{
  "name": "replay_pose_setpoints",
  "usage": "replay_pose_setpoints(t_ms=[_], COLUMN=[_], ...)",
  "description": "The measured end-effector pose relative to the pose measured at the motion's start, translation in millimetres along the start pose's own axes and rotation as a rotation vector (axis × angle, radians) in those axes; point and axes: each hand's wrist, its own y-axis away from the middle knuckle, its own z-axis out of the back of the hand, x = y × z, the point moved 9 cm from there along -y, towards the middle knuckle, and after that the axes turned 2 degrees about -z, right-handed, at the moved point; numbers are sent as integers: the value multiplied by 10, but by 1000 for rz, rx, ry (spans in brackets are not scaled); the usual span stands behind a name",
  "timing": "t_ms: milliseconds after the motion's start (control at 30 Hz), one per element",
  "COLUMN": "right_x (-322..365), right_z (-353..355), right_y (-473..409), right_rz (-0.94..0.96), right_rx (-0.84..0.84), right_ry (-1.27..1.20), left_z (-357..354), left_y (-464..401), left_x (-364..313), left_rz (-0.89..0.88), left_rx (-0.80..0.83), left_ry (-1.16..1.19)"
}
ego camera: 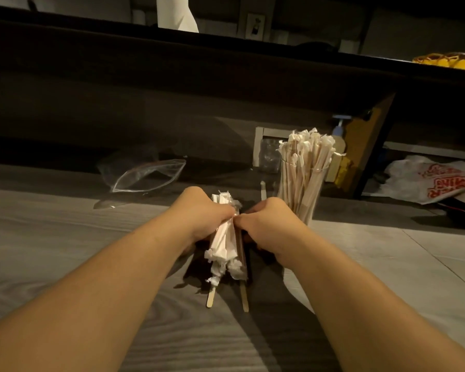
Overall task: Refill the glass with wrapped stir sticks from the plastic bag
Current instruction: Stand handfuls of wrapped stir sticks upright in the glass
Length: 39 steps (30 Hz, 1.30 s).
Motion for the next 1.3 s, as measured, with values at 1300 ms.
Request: replay_pose_setpoints(t_ms=[1300], right_x=[458], right_z=[514], right_y=[281], right_rz=[646], right_rx=[-241], right_ry=[-517], left_z=[541], left_y=[297], left_x=[-508], left_rz=[-628], left_rx=[-458], left_ry=[515])
